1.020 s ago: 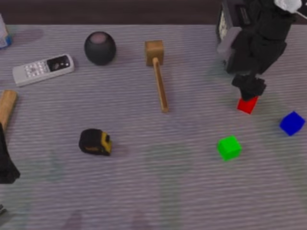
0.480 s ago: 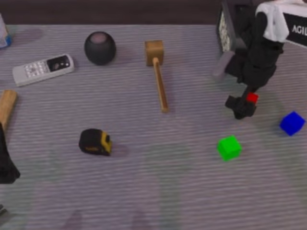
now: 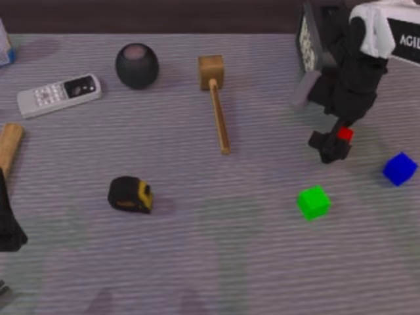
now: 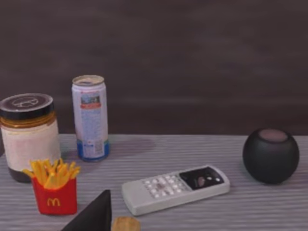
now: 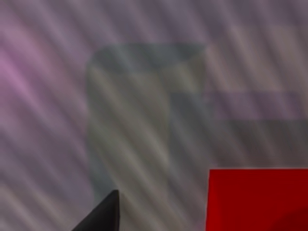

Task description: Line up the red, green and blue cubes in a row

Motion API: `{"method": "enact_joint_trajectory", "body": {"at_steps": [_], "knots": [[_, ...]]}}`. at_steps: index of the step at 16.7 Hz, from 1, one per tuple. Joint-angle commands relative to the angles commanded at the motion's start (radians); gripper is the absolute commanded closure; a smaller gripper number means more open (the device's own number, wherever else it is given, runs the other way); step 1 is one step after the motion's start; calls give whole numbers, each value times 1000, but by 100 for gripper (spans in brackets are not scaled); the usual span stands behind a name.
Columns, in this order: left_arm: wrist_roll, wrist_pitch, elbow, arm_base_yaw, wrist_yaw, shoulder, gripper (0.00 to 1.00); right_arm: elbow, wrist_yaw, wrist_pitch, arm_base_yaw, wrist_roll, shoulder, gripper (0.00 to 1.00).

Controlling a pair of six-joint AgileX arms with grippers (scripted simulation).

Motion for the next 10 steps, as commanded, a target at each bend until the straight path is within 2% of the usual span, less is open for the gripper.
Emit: {"method": "enact_joint_trajectory", "body": {"at_steps": [9, 10], "knots": [[0, 0, 0, 0, 0, 0, 0, 0, 0, 0, 0, 0, 0, 98], [0, 0, 0, 0, 0, 0, 0, 0, 0, 0, 0, 0, 0, 100]]}}
